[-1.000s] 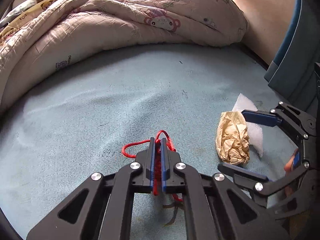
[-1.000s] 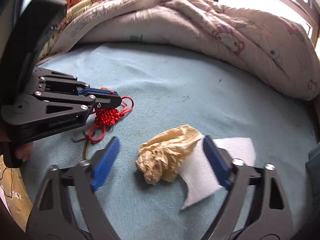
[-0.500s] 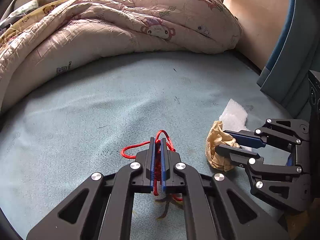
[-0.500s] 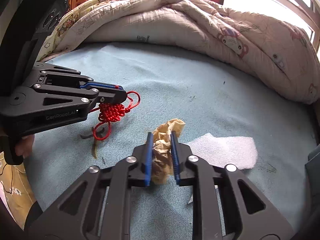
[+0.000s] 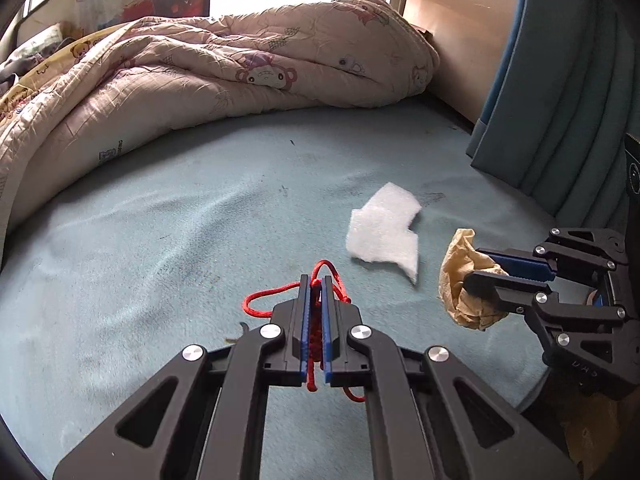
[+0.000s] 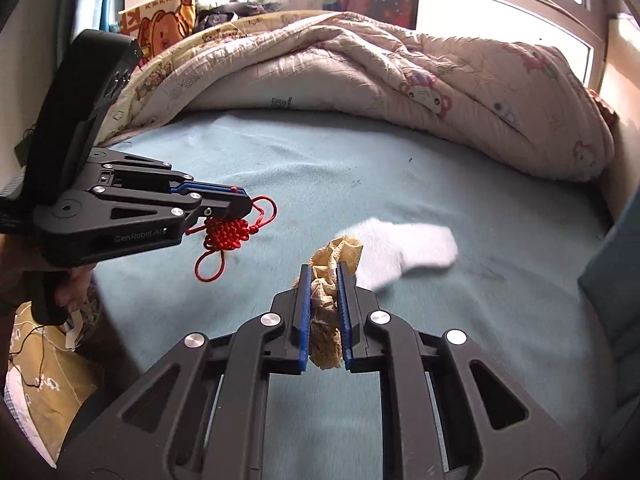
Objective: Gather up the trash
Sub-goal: 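Carry both items down over the wastebasket and open the left tool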
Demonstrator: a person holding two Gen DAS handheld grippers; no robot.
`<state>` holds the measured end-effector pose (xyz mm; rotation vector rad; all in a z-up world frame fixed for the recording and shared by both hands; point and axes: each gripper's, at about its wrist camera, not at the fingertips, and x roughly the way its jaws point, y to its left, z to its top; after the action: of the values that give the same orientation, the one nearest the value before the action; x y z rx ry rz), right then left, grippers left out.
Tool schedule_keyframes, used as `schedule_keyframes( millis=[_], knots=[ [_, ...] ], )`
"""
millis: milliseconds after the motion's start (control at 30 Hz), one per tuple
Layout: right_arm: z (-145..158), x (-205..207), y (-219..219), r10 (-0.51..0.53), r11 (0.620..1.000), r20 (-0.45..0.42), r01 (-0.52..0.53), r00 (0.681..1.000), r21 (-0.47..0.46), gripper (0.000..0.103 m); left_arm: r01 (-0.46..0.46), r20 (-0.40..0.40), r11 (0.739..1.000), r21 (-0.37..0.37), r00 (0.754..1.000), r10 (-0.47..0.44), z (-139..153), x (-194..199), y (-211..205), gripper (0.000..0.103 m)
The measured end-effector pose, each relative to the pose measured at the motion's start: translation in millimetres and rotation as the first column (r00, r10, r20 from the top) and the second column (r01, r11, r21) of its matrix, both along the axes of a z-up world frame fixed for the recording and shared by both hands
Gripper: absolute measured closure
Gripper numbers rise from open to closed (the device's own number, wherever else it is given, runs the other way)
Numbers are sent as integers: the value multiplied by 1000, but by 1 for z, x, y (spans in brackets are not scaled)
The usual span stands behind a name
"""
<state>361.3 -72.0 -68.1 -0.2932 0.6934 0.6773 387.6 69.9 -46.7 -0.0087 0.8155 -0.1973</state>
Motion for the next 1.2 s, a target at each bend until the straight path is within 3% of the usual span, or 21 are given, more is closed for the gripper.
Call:
schedule_keyframes(
  millis=[267,500,667,833,1033,1200],
  knots=[
    [-9,-102,-40,26,999,-23,-25,999,44,92,35,16,999,-6,999,-35,0,-88,-35,99],
    [-49,-174,-76,38,998,-41,-36,998,45,92,54,-10,999,-9,999,-54,-36,-178,-62,99],
    [-104,-204,-97,30,999,-89,-27,996,36,92,70,-25,997,-32,997,-71,-90,-232,-85,99],
    [-175,-214,-105,19,1000,-164,-19,986,0,92,98,-64,994,-42,993,-100,-171,-253,-108,99],
    [-250,-198,-111,-18,999,-228,6,974,-51,92,89,-127,994,-63,987,-97,-259,-242,-116,99],
    [-273,-175,-111,-35,999,-273,22,961,-49,92,99,-191,993,-65,975,-109,-306,-224,-117,99]
  ],
)
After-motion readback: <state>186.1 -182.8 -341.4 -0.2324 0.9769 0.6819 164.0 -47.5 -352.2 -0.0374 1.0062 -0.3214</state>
